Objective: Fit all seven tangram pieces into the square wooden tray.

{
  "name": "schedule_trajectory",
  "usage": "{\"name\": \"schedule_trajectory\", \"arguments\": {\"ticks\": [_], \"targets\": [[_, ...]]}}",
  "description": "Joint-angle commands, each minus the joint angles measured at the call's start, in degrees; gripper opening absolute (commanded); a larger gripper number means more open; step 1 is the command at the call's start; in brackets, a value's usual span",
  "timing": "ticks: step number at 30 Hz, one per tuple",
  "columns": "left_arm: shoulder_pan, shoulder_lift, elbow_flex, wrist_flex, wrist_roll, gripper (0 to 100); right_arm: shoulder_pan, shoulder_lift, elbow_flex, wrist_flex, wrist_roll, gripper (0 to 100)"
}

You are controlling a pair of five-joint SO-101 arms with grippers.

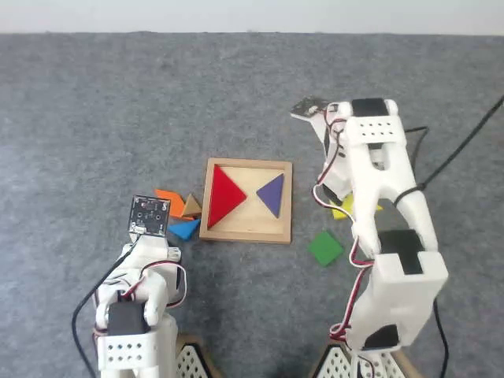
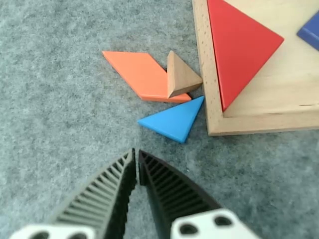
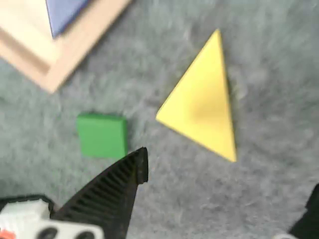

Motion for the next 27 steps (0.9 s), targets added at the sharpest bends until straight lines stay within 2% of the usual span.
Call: {"name": "schedule_trajectory", "arguments": {"ticks": [1, 6, 10, 17, 23, 27], "targets": [[-0.26, -1.14, -0.48, 0.26, 0.44, 1, 0.57, -3.91, 6.77, -7.08, 2.02, 48.0], [-0.26, -1.14, -0.48, 0.26, 0.44, 1, 1.01, -4.53, 17.67, -17.71, 5.8, 48.0], [-0.26, -1.14, -0.48, 0.26, 0.44, 1, 0.84, -3.91, 20.48, -23.6, 6.07, 48.0], [-0.26, -1.14, -0.48, 0.26, 0.44, 1, 1.98, -3.47, 20.75, -26.95, -2.55, 47.8], [-0.26, -1.14, -0.48, 0.26, 0.44, 1, 1.89, 2.86, 19.78, -27.82, -2.73, 34.4], [-0.26, -1.14, -0.48, 0.26, 0.44, 1, 1.63, 3.65, 17.58, -26.15, -2.73, 33.6]]}}
